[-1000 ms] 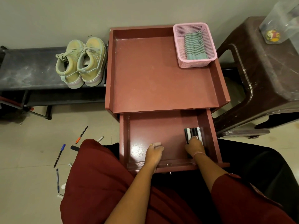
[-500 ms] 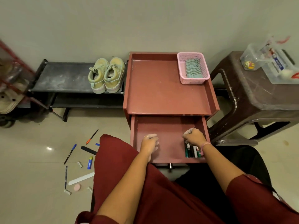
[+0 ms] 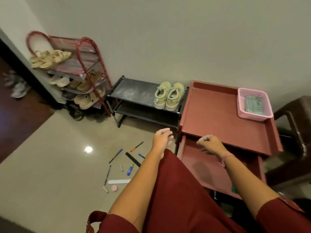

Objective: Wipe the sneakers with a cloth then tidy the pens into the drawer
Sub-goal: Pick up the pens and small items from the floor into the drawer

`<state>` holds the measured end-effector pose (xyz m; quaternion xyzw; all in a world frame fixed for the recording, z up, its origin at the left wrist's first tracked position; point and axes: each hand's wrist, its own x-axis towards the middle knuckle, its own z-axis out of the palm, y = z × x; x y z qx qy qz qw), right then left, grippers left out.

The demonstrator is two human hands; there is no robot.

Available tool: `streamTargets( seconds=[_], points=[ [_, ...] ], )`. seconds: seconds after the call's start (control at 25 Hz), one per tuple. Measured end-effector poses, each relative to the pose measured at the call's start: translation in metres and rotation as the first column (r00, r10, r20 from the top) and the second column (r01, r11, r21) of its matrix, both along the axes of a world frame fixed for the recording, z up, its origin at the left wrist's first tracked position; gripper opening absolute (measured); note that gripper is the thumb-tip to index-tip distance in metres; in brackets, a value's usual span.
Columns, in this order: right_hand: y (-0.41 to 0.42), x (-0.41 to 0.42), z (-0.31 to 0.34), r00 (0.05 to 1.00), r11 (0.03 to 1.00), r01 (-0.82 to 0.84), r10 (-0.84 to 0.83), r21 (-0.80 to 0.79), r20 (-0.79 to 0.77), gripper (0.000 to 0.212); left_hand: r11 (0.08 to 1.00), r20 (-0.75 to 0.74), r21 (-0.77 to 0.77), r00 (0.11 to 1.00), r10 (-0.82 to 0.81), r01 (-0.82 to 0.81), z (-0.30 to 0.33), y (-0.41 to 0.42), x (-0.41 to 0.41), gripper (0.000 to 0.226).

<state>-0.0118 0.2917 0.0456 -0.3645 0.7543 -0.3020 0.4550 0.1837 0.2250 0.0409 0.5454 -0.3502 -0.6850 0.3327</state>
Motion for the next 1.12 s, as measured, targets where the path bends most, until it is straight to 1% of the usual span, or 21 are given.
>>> streamTargets(
  seconds=[0.08,0.2,0.32,0.4,0.52,0.6,0.64,0.68,0.72,0.8,0.88,0.96,1.0,1.04,1.12],
  points=[
    [-0.028,0.030,0.008,0.996,0.996,-0.084,0.085,-0.024,0.034,0.022,0.995,0.015,-0.018,0.995,0.094,-0.094,-0.004,-0.018,0.039,0.019],
    [-0.076,0.081,0.011,0.978,0.978,-0.207,0.208,-0.035,0.034,0.021,0.961,0.052,-0.020,0.960,0.276,-0.275,-0.029,-0.044,0.105,0.022],
    [-0.125,0.132,0.001,0.952,0.951,-0.306,0.307,-0.039,0.020,0.019,0.916,0.155,-0.003,0.905,0.396,-0.400,-0.063,-0.055,0.166,0.015],
    [-0.156,0.166,-0.017,0.939,0.939,-0.343,0.343,-0.022,0.000,0.015,0.893,0.238,0.020,0.869,0.433,-0.450,-0.093,-0.059,0.202,0.015],
    [-0.187,0.206,-0.055,0.921,0.921,-0.385,0.388,0.066,-0.035,0.008,0.863,0.332,0.074,0.828,0.452,-0.500,-0.143,-0.060,0.245,0.013],
    [-0.205,0.224,-0.092,0.887,0.890,-0.434,0.450,0.141,-0.107,0.009,0.845,0.391,0.101,0.802,0.452,-0.525,-0.176,-0.061,0.267,0.014],
    [-0.211,0.229,-0.109,0.853,0.863,-0.472,0.499,0.180,-0.155,0.010,0.839,0.416,0.116,0.793,0.446,-0.532,-0.193,-0.059,0.275,0.013],
    [-0.216,0.233,-0.127,0.793,0.818,-0.531,0.571,0.220,-0.213,0.011,0.832,0.441,0.135,0.784,0.436,-0.539,-0.209,-0.056,0.281,0.012],
    [-0.221,0.235,-0.145,0.708,0.757,-0.598,0.653,0.265,-0.268,0.016,0.827,0.468,0.158,0.778,0.418,-0.539,-0.224,-0.051,0.285,0.011],
    [-0.232,0.239,-0.184,0.503,0.599,-0.708,0.799,0.375,-0.329,0.040,0.828,0.503,0.208,0.783,0.366,-0.521,-0.259,-0.038,0.293,0.010],
    [-0.241,0.238,-0.215,0.304,0.450,-0.742,0.886,0.496,-0.350,0.060,0.840,0.541,0.242,0.786,0.298,-0.485,-0.292,-0.024,0.295,0.017],
    [-0.249,0.239,-0.247,0.126,0.318,-0.729,0.933,0.606,-0.338,0.067,0.855,0.591,0.255,0.773,0.232,-0.451,-0.318,-0.014,0.294,0.015],
    [-0.252,0.241,-0.262,0.063,0.264,-0.724,0.945,0.637,-0.320,0.068,0.855,0.613,0.260,0.761,0.212,-0.448,-0.327,-0.010,0.293,0.012],
    [-0.255,0.242,-0.276,0.031,0.228,-0.723,0.954,0.652,-0.299,0.066,0.850,0.633,0.261,0.746,0.208,-0.458,-0.335,-0.008,0.292,0.010],
    [-0.262,0.244,-0.306,0.043,0.205,-0.733,0.966,0.649,-0.257,0.059,0.838,0.666,0.246,0.713,0.218,-0.486,-0.351,-0.006,0.289,0.009]
  ],
)
